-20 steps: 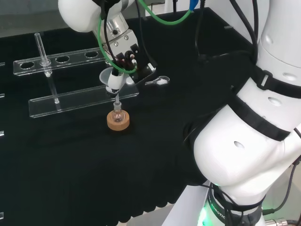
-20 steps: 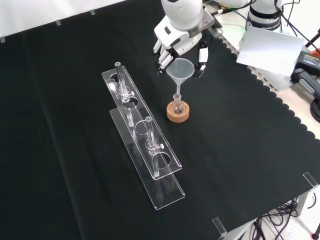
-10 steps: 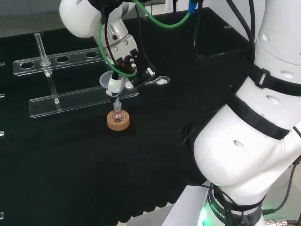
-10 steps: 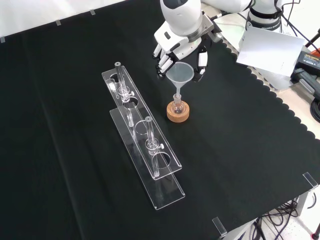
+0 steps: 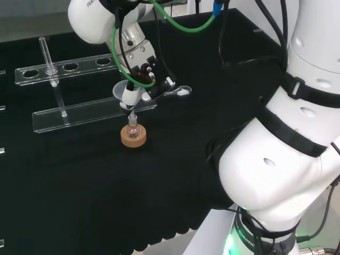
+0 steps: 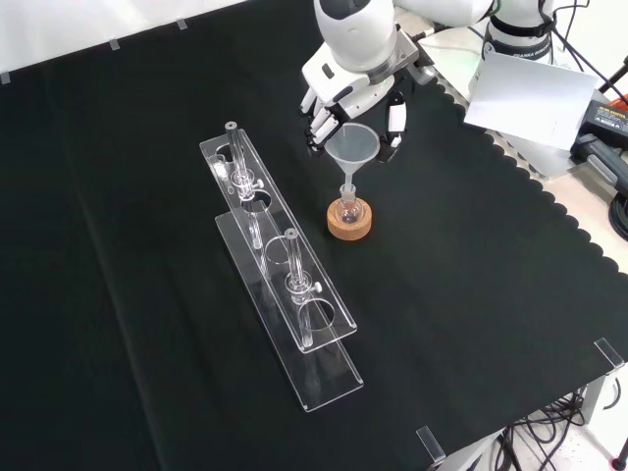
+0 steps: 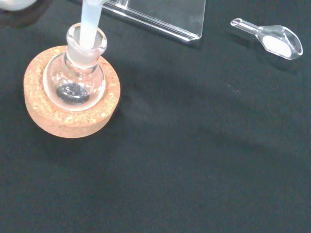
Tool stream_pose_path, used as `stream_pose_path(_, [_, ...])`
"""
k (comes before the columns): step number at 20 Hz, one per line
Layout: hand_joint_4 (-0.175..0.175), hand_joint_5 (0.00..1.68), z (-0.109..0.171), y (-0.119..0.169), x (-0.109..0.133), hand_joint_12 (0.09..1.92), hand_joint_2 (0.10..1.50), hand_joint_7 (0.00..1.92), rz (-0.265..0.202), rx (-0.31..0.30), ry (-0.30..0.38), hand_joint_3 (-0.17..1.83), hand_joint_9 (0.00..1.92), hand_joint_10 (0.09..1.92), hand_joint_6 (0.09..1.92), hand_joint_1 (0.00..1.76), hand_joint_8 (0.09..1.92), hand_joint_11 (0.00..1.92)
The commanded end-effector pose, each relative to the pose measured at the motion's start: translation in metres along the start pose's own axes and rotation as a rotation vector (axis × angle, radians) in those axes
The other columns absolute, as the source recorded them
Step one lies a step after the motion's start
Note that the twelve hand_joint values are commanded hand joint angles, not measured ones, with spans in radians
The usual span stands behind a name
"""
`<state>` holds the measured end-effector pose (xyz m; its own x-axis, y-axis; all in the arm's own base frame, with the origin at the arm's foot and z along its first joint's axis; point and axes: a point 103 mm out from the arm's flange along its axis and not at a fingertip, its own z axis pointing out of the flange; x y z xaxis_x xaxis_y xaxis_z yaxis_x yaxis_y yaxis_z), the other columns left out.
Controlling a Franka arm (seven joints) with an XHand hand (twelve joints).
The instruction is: Place the funnel on the round-bottom flask.
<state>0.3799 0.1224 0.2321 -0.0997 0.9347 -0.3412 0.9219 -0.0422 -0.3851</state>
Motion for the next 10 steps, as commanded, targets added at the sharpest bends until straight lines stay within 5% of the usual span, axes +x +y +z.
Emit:
stream_pose_path(1, [-0.043,0.71,0.003,0.003,0.002,1.19,0.75,0.76,0.002,0.011,0.002,0.58,1.08,0.50,0.77,0.72,0.76,0.75])
stream_pose_path(10, [-0.045,0.71,0.012,0.009,0.012,1.19,0.75,0.76,-0.008,0.028,0.004,0.58,1.08,0.50,0.77,0.72,0.76,0.75])
